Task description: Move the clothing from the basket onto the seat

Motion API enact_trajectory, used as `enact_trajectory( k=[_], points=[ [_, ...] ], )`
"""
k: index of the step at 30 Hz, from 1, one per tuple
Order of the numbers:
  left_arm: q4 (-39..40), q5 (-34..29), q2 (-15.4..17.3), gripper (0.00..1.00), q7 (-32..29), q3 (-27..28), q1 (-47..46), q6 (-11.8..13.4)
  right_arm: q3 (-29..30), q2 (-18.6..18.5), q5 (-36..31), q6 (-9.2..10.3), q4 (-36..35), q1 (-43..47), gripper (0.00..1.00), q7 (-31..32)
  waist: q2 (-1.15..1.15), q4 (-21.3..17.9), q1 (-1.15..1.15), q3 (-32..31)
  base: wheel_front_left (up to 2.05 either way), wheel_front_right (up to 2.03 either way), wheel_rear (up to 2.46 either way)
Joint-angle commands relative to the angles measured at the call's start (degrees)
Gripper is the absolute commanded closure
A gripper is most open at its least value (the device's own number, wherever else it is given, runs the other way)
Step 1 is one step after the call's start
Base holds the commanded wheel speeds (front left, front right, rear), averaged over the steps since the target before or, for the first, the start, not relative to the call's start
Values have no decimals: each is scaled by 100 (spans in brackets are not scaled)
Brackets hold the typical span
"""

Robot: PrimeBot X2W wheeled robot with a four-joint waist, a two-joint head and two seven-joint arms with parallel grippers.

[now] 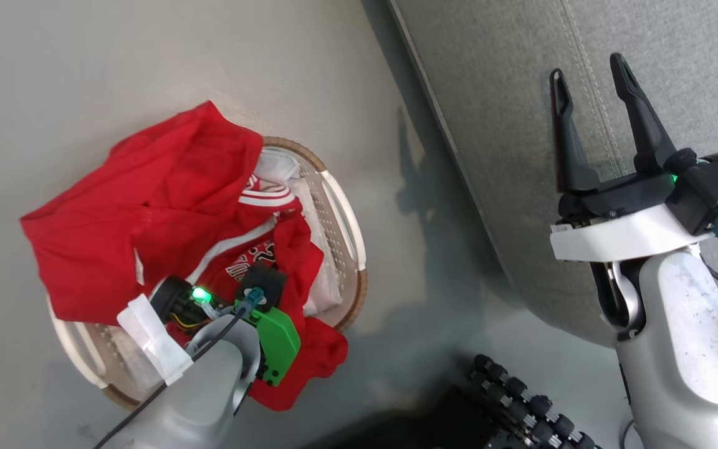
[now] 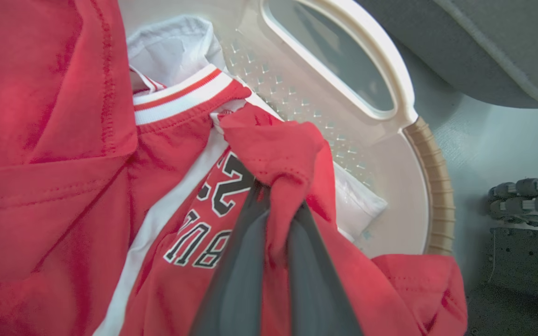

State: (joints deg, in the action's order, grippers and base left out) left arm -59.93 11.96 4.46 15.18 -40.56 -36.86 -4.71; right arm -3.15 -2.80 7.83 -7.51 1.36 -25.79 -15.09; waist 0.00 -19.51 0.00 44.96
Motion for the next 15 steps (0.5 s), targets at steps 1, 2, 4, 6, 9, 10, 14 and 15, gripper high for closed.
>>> enact_trajectory(
  k=[1,2,4,6,9,10,14,15],
  points=[
    [125,55,-9,100,-4,59,126,15,40,-18,-52,4,37,118,0,-12,0,303,0,-384,0,0,0],
    [233,102,-22,100,-3,107,210,-12,77,-18,-75,4,64,151,0,-12,0,373,0,-501,0,0,0],
    [445,97,-51,100,-3,119,332,-63,99,-17,-181,4,98,215,0,-12,0,494,0,-700,0,0,0],
    [655,84,-74,100,-3,107,464,-107,148,-21,-252,4,149,315,0,-12,0,616,0,-902,0,0,0],
    [973,75,-94,100,-3,80,628,-178,222,-20,-384,4,231,451,0,-12,0,805,0,-1228,0,0,0],
    [1108,87,-100,100,-4,91,689,-189,262,-21,-421,5,270,500,0,-12,0,880,0,-1360,0,0,0],
    [1561,81,-116,100,-3,91,854,-240,370,-21,-545,4,377,734,0,-12,0,1153,0,-1819,0,0,0],
    [1650,24,-116,100,-4,45,879,-251,394,-21,-566,4,397,792,0,-13,0,1215,0,-1925,0,0,0]
  ],
)
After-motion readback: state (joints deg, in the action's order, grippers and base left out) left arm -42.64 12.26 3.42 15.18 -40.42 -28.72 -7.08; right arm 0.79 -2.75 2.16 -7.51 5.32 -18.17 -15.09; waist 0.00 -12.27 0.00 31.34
